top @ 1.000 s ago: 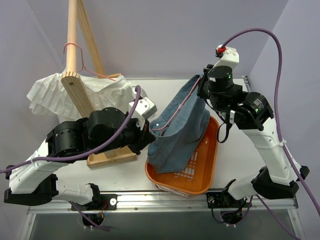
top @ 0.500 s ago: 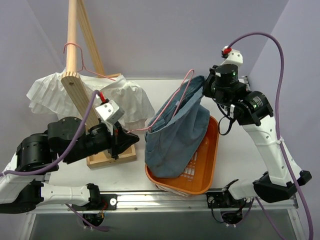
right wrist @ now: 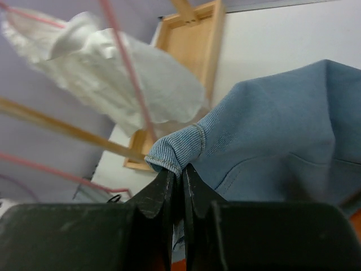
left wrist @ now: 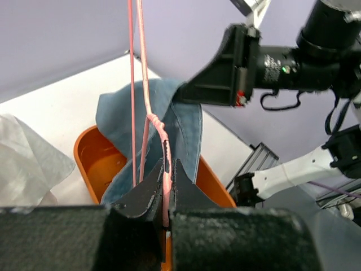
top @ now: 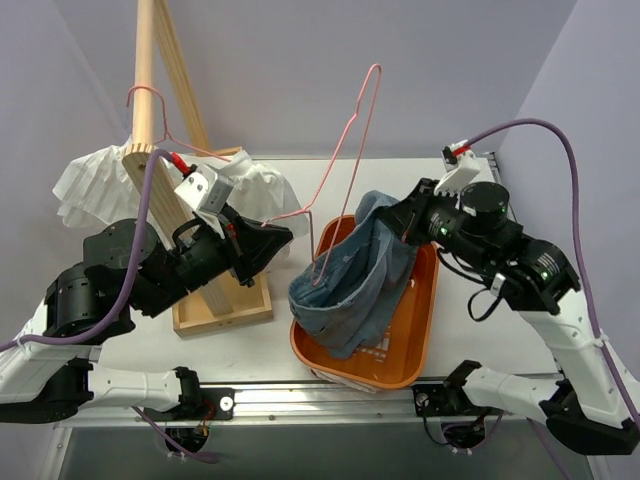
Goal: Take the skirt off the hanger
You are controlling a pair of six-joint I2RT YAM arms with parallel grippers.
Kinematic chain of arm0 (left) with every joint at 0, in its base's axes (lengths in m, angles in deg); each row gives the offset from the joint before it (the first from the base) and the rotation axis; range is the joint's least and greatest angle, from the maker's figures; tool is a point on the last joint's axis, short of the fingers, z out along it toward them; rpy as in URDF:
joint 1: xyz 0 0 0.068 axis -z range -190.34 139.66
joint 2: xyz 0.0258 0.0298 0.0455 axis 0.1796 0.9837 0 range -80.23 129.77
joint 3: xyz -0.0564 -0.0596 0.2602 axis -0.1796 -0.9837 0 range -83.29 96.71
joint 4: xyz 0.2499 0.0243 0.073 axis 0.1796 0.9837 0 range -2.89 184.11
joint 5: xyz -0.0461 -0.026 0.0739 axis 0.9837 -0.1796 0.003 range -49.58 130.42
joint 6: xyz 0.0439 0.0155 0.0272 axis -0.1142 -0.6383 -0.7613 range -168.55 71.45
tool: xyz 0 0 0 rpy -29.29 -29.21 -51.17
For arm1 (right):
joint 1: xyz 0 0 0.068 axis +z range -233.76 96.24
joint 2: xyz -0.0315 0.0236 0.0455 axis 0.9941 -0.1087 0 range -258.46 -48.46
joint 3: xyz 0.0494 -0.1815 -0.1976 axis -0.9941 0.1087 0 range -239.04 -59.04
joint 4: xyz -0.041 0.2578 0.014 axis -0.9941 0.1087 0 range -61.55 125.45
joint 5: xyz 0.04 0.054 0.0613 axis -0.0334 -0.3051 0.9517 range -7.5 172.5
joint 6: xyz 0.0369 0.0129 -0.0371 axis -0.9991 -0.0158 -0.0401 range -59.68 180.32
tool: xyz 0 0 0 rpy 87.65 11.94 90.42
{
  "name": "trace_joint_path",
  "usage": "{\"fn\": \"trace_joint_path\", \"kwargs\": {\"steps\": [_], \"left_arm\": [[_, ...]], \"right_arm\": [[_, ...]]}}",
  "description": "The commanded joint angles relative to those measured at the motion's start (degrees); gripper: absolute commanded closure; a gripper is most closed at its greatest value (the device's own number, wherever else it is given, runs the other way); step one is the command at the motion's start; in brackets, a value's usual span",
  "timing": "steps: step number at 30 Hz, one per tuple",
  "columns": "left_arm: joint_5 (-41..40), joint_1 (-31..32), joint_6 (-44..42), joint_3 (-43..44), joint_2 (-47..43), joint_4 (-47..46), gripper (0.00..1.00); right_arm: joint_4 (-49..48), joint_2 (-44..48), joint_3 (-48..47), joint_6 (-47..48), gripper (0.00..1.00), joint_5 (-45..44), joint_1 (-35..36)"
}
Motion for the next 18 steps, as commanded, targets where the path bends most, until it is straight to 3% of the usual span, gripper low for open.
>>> {"fn": "trace_joint_path", "kwargs": {"steps": [1, 13, 18], "left_arm": [[-1.54, 0.45, -0.37, 1.78, -0.59, -9.97, 0.98], [-2.33, 0.45, -0.46, 4.07, -1.64, -7.96, 0.98], [-2.16, 0.45, -0.55, 4.06, -2.00, -6.99, 0.98]], "right_arm": [[-8.23, 4.45, -1.84, -2.69, 1.00, 6.00, 5.05], [-15.71, 10.26, -1.40, -3.92, 1.00, 17.26, 6.04], [-5.44, 7.63, -0.79, -1.90, 1.00, 7.61, 6.04]]}}
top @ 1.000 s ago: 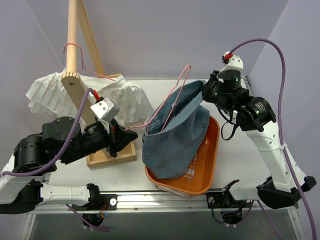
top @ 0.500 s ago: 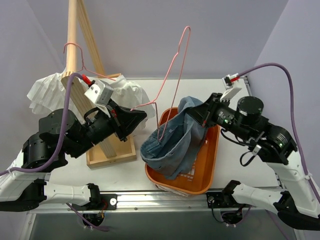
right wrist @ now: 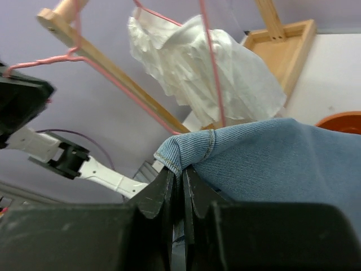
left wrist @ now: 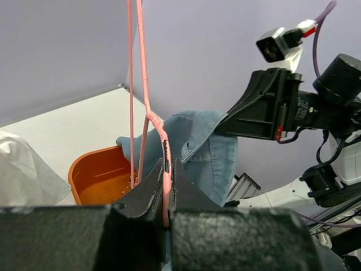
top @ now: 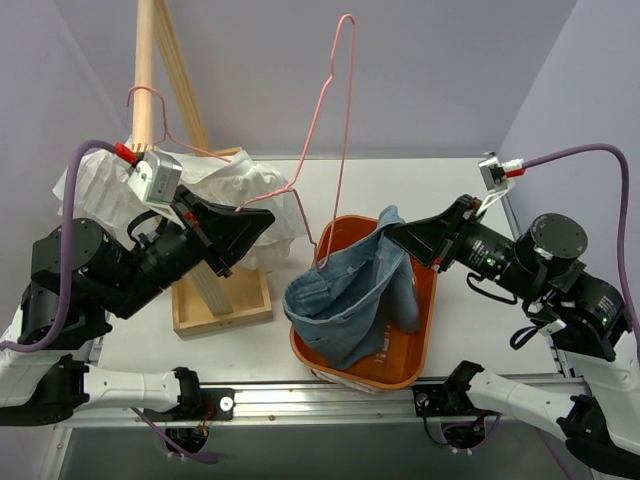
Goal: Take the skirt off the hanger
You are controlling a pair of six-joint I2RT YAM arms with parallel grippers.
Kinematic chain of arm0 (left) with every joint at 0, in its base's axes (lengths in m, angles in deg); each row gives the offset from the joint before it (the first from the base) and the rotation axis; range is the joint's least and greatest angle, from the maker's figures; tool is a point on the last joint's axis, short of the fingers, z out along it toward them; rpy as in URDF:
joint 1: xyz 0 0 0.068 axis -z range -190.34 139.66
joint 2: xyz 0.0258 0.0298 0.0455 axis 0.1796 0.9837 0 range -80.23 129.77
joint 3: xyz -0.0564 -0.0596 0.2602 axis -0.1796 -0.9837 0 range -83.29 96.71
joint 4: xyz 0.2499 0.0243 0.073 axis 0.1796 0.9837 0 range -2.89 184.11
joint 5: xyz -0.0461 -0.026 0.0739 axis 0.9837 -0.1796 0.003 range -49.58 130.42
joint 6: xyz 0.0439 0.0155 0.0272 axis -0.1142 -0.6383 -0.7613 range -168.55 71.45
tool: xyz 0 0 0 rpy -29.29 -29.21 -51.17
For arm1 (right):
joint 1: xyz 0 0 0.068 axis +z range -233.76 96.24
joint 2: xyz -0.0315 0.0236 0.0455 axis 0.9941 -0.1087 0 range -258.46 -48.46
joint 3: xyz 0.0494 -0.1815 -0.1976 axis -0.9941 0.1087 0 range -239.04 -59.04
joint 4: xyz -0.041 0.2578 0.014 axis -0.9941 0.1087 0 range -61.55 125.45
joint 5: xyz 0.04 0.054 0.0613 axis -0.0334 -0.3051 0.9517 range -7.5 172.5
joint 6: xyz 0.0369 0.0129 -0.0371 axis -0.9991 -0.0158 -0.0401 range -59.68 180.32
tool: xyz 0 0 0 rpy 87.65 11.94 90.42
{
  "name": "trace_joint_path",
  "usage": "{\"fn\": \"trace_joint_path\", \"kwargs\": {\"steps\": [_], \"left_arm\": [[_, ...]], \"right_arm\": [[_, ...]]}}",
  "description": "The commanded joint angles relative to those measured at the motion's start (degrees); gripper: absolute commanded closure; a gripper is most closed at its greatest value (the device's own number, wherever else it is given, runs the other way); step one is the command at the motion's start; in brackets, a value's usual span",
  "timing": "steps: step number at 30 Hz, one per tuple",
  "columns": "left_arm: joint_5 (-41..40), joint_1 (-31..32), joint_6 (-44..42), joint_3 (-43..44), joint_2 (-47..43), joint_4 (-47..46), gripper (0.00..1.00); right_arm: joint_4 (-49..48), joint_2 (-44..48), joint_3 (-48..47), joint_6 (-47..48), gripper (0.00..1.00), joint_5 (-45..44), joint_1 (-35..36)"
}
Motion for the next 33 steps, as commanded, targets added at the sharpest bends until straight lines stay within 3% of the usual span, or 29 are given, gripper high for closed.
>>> {"fn": "trace_joint_path", "kwargs": {"steps": [1, 3, 9, 19, 22, 23, 28, 29, 33], "left_arm": [[-0.52, 0.23, -0.63, 1.90, -0.27, -0.91, 0.98], [0.44, 0.14, -0.55, 2.25, -0.01, -0.48, 0.98], [3.26, 0.23, -0.89, 3.31, 1.22, 1.90, 0.98], [2.99, 0.23, -0.11, 0.32, 0.17, 3.92, 0.98], [4.40, 0.23, -0.28, 0.85, 1.05, 6.90, 0.98], [4.40, 0.23, -0.28, 1.20, 1.40, 9.17, 0.98], [9.05, 0.23, -1.08, 3.84, 3.77, 15.78, 0.98], [9.58, 0.23, -0.81, 4.01, 4.03, 17.35, 0.98], [12.13, 0.23, 0.85, 4.80, 5.09, 20.53, 0.98]], "right_arm": [[4.07, -2.23, 0.85, 0.94, 1.00, -6.61, 0.20], [6.46, -2.76, 2.79, -0.11, 1.00, -13.96, 0.20], [8.93, -2.41, 14.47, -5.12, 1.00, -24.10, 0.20], [11.83, -4.26, 25.82, -11.10, 1.00, -27.72, -0.15], [13.67, -4.17, 25.91, -10.57, 0.65, -28.07, -0.32], [14.46, -4.00, 25.65, -10.40, 0.46, -28.25, -0.50], [21.13, -4.08, 20.83, -7.94, 0.15, -30.53, -0.68], [22.37, -3.82, 18.64, -7.85, 0.03, -30.97, -0.68], [27.99, -2.42, 12.04, -7.76, 0.00, -35.10, -0.68]]}}
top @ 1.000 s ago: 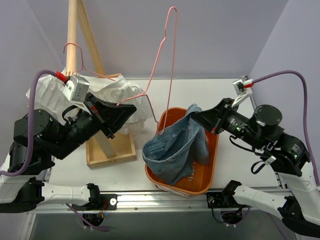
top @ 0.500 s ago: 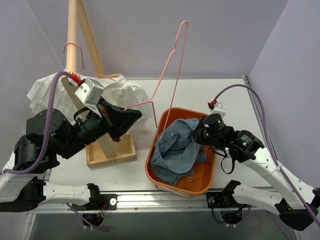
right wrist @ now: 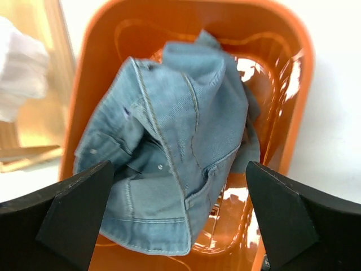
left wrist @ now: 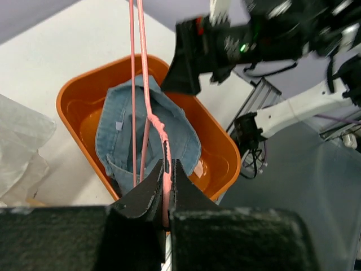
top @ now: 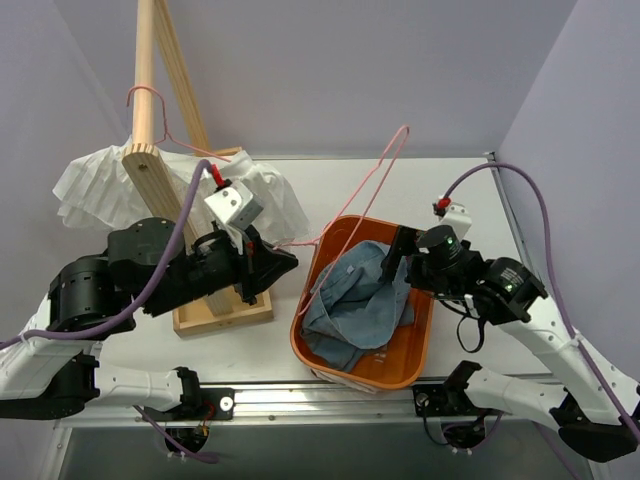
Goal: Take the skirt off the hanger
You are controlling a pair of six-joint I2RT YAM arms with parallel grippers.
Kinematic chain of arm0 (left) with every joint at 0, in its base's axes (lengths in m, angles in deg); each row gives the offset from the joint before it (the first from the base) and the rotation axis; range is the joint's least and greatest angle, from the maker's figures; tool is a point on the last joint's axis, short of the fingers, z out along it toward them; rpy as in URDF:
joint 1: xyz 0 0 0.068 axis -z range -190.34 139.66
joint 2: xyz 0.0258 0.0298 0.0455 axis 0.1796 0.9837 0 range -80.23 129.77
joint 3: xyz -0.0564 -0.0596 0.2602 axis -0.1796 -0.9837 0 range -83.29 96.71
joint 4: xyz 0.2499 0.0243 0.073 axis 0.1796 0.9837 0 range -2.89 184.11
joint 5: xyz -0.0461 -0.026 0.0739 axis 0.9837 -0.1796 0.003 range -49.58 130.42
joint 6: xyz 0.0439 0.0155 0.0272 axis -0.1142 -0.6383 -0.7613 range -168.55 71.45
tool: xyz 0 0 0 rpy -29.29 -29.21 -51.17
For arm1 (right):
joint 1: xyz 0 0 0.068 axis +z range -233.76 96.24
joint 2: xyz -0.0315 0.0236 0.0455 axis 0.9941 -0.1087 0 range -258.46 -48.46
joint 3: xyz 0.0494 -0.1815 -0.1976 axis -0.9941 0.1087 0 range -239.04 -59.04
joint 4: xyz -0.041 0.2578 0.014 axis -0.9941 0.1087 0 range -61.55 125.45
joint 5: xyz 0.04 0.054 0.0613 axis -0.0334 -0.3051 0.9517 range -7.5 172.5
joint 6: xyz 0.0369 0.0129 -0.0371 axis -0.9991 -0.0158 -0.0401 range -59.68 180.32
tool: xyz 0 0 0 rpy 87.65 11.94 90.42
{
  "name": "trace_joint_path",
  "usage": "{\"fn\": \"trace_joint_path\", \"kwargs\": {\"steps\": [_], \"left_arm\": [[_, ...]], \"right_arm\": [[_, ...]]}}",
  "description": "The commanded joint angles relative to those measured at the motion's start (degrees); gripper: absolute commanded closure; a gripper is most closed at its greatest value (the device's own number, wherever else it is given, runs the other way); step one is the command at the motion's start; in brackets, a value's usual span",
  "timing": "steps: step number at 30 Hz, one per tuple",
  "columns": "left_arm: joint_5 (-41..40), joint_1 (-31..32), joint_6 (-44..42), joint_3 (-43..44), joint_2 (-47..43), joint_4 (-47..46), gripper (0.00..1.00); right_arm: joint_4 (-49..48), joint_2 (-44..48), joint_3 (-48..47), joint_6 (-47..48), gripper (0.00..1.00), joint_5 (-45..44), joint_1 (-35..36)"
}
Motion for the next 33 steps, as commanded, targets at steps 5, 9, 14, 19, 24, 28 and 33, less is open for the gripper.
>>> {"fn": "trace_joint_path", "kwargs": {"steps": [5, 9, 14, 19, 24, 28, 33], "left_arm": [[5.76, 0.23, 2.99, 2.68, 0.40, 4.69, 0.98], [9.10, 0.23, 6.58, 1.45, 0.30, 4.87, 0.98], [10.87, 0.23, 9.93, 0.40, 0.22, 6.97, 0.98], [9.90, 0.23, 10.55, -1.27, -0.22, 7.95, 0.98], [11.30, 0.14, 9.59, -0.66, 1.01, 7.07, 0.98], [11.65, 0.23, 8.35, 1.54, 2.94, 8.03, 0.98], [11.40, 0.23, 7.30, 3.56, 4.00, 8.03, 0.98]], "right_arm": [[6.70, 7.42, -11.06, 4.27, 0.00, -5.62, -0.50], [4.94, 9.54, -14.39, 5.60, 0.02, -1.84, -0.33], [3.01, 9.63, -18.35, 1.91, 0.06, -1.40, -0.33], [-4.71, 7.97, -19.76, -1.33, 0.09, 3.51, 0.03], [-8.49, 3.74, -21.35, -5.29, 0.13, 5.98, 0.11], [-13.34, 3.47, -18.98, -8.63, 0.18, 8.17, 0.03], [-15.53, 3.39, -16.08, -10.31, 0.27, 9.94, 0.11]]}}
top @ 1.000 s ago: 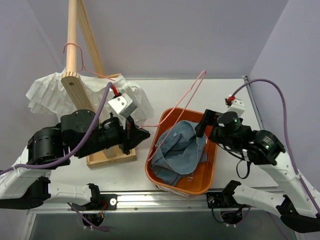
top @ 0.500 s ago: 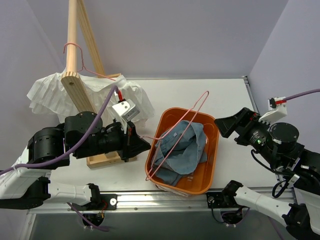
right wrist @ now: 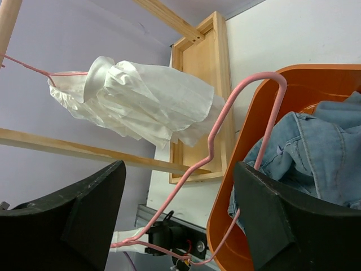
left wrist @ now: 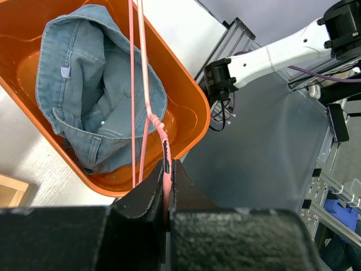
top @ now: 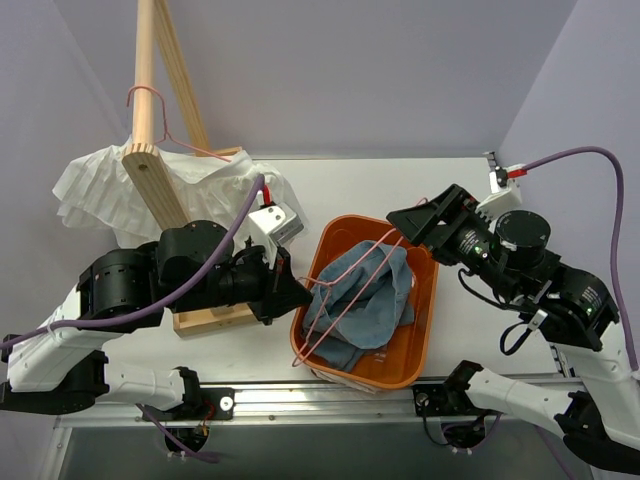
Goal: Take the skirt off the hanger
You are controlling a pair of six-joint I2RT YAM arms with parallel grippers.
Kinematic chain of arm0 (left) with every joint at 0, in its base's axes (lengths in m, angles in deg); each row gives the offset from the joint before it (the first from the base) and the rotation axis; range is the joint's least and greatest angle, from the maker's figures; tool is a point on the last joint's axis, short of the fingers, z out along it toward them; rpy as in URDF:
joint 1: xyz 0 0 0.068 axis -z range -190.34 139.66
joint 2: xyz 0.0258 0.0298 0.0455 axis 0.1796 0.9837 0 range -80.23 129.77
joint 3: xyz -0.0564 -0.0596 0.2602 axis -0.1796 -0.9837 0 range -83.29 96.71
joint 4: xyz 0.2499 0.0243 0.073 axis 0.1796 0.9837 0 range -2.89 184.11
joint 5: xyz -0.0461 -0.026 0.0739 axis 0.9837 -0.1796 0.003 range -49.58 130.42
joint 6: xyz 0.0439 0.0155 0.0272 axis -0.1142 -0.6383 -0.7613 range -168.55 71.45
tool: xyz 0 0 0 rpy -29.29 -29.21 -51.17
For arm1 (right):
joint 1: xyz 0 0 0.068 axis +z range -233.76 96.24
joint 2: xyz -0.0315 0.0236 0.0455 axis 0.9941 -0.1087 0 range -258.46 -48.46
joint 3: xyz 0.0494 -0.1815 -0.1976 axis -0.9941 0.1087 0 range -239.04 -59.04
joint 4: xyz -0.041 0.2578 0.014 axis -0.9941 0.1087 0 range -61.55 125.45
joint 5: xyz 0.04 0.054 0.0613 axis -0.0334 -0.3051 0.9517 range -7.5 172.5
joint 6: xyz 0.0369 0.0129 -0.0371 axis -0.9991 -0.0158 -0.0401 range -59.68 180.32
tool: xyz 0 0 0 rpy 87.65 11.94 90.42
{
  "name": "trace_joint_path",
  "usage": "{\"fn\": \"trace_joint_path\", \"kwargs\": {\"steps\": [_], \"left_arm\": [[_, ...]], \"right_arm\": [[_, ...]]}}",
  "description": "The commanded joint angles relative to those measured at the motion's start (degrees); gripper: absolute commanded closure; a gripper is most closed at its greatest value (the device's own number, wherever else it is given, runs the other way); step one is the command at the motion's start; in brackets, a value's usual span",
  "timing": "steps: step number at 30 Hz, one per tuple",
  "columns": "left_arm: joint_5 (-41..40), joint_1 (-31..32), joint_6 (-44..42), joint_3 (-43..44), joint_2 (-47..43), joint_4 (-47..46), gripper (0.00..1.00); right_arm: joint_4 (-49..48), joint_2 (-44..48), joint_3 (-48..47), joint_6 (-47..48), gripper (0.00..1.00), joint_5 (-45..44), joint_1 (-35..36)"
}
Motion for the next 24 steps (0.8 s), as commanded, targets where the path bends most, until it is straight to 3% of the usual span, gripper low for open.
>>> {"fn": "trace_joint_path", "kwargs": {"steps": [1, 12, 24], "left_arm": [[0.49, 0.23, -1.49, 3.36, -0.02, -0.80, 0.98], [1.89, 0.23, -1.75, 2.40, -0.29, -2.47, 0.98], [2.60, 0.23, -2.46, 2.75, -0.64, -2.47, 0.98]], "right_arm": [[-4.79, 0.35, 1.93, -2.51, 0.30, 1.70, 0.05], [-6.98, -0.18, 4.05, -4.70, 0.39, -1.90, 0.05], [-8.92, -1.50, 7.13, -7.17, 0.59, -8.41, -0.04]]}}
